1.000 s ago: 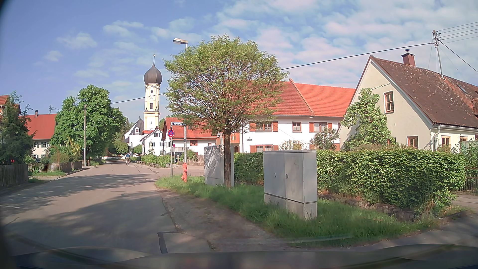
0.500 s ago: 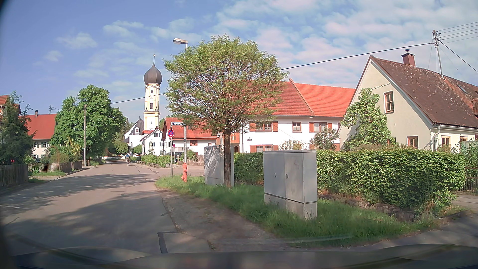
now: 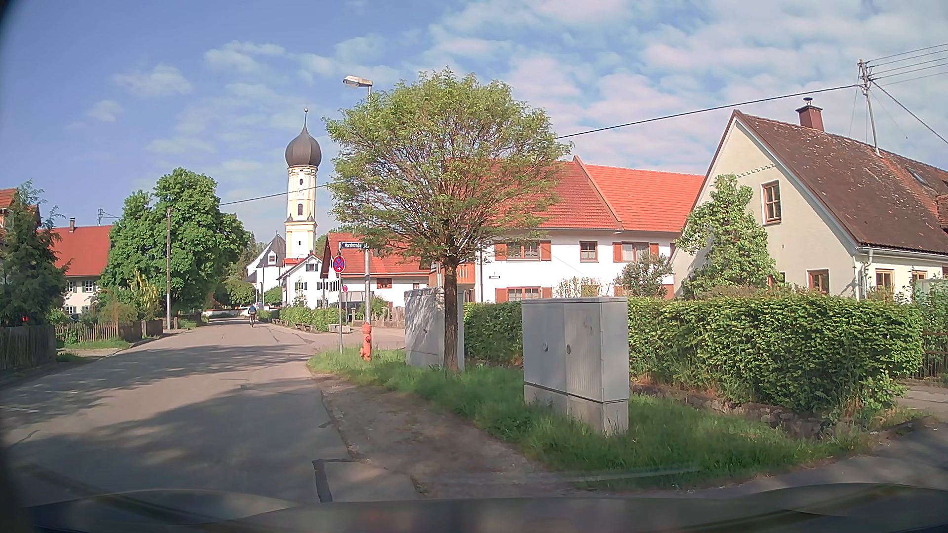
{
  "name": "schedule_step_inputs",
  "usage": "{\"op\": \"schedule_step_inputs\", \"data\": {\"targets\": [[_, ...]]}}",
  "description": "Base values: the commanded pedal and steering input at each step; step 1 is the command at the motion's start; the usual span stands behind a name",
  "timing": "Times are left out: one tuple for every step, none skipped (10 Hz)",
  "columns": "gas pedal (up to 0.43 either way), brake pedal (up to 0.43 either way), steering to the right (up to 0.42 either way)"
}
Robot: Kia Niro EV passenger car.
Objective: Follow the waypoints while adhering to traffic rules and regulations
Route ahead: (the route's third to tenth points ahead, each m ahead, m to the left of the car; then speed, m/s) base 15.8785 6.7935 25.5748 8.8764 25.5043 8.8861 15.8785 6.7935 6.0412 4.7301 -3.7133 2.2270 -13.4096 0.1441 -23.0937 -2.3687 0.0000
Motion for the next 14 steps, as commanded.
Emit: {"op": "schedule_step_inputs", "data": {"targets": [[0.000,0.232,0.462],[0.000,0.232,0.462],[0.000,0.232,0.462],[0.000,0.232,0.462],[0.000,0.232,0.462],[0.000,0.232,0.462],[0.000,0.232,0.462],[0.000,0.232,0.462],[0.000,0.232,0.464],[0.000,0.232,0.467],[0.000,0.232,0.474],[0.000,0.232,0.481],[0.000,0.232,0.486],[0.000,0.232,0.488]]}}
